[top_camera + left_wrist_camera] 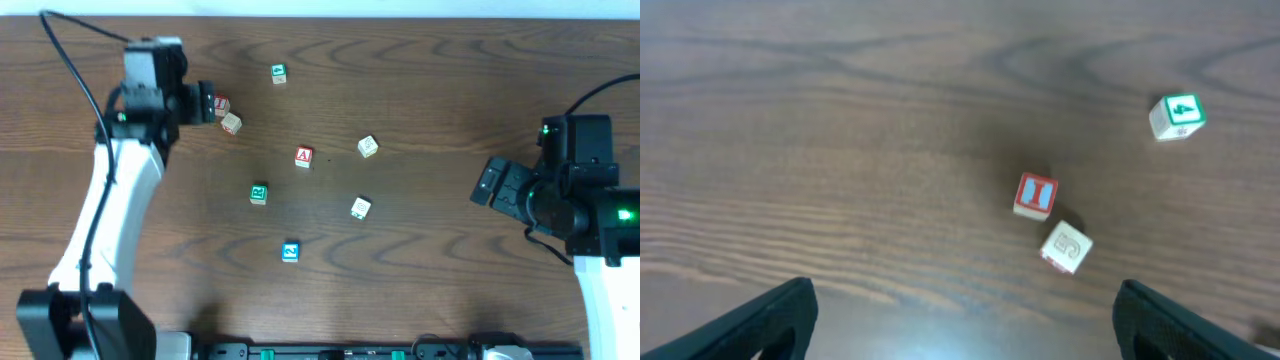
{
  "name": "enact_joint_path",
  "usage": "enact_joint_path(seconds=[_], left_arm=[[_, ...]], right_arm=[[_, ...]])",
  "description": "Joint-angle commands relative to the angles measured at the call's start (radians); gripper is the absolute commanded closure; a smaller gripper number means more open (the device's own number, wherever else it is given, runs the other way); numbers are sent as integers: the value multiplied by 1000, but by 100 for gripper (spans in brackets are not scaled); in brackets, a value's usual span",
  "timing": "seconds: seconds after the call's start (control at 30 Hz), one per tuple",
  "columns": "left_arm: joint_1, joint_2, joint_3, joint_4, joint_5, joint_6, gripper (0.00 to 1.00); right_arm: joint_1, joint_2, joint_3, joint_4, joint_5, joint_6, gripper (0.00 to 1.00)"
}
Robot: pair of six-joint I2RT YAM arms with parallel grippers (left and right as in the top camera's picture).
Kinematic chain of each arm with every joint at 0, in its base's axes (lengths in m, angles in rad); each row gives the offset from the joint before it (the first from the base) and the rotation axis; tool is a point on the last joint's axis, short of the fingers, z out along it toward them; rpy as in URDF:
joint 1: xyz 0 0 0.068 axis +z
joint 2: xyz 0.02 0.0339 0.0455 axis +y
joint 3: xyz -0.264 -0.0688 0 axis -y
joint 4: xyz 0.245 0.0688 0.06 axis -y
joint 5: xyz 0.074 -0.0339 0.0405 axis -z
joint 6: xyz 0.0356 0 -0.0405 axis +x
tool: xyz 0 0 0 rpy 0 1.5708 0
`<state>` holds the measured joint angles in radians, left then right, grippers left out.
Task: Spell out Ai2
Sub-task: 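Move the left gripper to the red I block and grasp it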
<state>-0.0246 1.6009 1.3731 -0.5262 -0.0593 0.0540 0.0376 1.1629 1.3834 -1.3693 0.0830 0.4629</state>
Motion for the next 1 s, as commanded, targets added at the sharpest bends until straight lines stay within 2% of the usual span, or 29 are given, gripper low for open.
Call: enact_joint_path(seconds=[0.0, 0.17, 0.23, 0.33, 0.43, 0.63, 0.8, 0.97], left_arm=[[-3, 98, 165, -111, 35, 26, 4], [-3, 299, 456, -417, 35, 29, 3], [-3, 347, 509, -485, 40, 29, 2], [-1, 404, 545, -537, 136, 67, 2], [-2, 446, 546, -539, 198, 78, 2], [-2, 547, 546, -532, 219, 81, 5], [-2, 631, 546, -483, 212, 101, 5], [-2, 641, 546, -387, 148, 99, 4]], right_arm=[[-3, -5, -7, 1, -13, -4, 1], [-3, -5, -7, 0, -12, -4, 1], [-3, -5, -7, 0, -12, -4, 1], [-3, -5, -7, 0, -12, -4, 1], [-3, -5, -7, -2, -12, -5, 1], [-3, -5, -8, -4, -11, -8, 1], [-3, -5, -8, -5, -11, -8, 1], [-3, -5, -8, -8, -4, -8, 1]])
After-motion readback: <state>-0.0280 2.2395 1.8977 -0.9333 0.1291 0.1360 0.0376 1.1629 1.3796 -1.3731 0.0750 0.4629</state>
